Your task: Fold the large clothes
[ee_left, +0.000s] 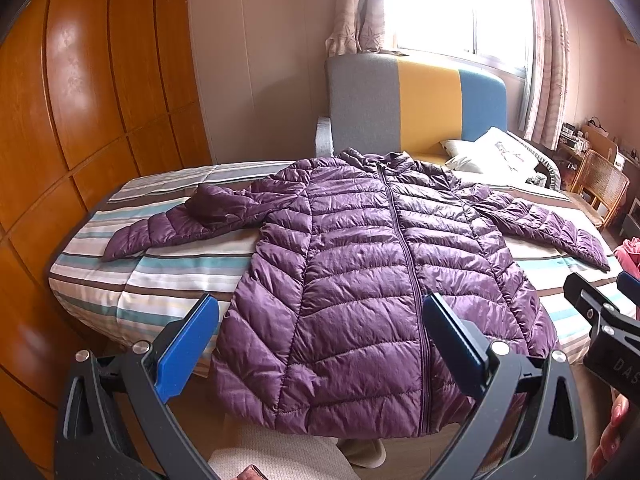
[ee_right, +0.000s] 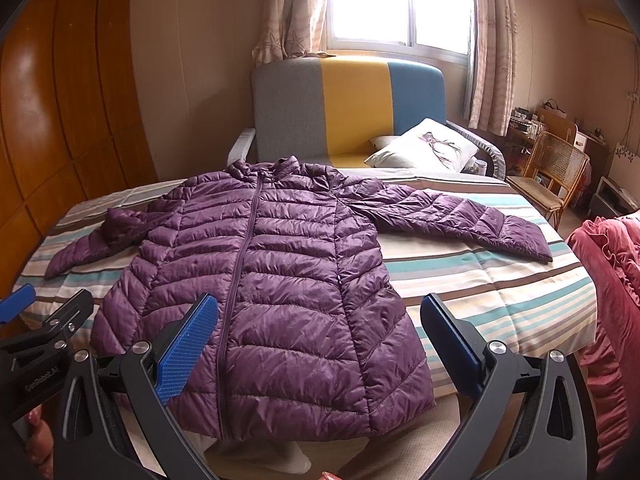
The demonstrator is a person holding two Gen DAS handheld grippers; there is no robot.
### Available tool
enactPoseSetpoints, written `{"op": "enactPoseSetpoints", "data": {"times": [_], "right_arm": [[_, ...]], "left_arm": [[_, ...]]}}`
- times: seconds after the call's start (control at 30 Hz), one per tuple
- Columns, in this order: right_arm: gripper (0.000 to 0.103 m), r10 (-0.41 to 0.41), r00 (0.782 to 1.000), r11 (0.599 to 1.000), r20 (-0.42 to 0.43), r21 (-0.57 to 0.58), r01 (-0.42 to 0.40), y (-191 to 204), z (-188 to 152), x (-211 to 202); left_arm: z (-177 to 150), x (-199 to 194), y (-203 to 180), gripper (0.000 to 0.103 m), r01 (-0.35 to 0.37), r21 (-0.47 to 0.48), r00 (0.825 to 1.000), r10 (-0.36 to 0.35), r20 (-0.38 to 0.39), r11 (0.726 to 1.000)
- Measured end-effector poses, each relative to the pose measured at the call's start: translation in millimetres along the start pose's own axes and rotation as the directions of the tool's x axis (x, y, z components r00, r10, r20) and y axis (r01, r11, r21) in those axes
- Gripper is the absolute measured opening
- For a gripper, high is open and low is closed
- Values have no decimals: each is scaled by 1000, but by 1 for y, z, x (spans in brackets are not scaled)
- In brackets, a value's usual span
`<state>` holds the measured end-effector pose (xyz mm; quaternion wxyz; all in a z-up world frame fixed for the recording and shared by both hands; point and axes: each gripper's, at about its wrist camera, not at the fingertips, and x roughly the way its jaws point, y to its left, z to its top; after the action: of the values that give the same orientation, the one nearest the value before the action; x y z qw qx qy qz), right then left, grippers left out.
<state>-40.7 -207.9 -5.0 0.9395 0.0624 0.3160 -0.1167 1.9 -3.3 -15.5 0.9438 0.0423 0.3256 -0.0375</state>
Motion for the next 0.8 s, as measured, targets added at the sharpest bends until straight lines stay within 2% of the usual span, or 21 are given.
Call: {"op": "enactPoseSetpoints", "data": {"times": [0.5, 0.7, 0.8], "right_arm": [[100, -5, 1000, 1000, -15, -4, 5, 1, 0, 5], [100, -28, 1000, 1000, -8, 4, 28, -11, 2, 16], [100, 12, 1000, 999, 27, 44, -13, -29, 5, 27]], "left_arm": [[0, 3, 3, 101, 2, -1, 1000, -2, -10, 1000], [2, 16, 5, 101, 45, 8, 997, -44, -56, 999], [3, 31, 12, 101, 89, -37, 992, -92, -87, 995]]}}
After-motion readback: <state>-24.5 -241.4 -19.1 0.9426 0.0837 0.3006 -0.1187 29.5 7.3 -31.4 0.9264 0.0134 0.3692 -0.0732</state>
